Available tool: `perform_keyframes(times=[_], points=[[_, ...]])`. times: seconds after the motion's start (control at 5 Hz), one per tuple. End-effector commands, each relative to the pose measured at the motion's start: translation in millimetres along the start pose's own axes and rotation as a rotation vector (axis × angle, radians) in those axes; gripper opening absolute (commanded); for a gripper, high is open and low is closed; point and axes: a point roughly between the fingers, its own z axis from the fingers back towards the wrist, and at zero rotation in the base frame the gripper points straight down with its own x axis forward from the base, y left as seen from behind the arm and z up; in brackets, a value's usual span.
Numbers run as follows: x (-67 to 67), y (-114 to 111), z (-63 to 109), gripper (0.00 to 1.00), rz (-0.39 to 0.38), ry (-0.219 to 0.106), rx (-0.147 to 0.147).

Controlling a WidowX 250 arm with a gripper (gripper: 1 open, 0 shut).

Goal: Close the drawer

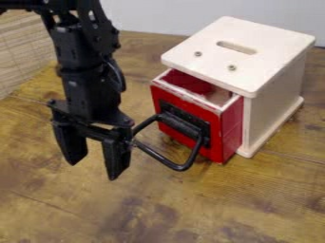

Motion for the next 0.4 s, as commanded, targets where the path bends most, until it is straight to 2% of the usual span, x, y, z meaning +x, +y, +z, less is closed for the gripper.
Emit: perform_keyframes(times=[0.0,0.2], points=[[8.1,-8.4,13.0,1.0,-0.025,-0.053,-0.003],[12.3,-13.0,9.4,1.0,-0.033,-0.049,-0.004]])
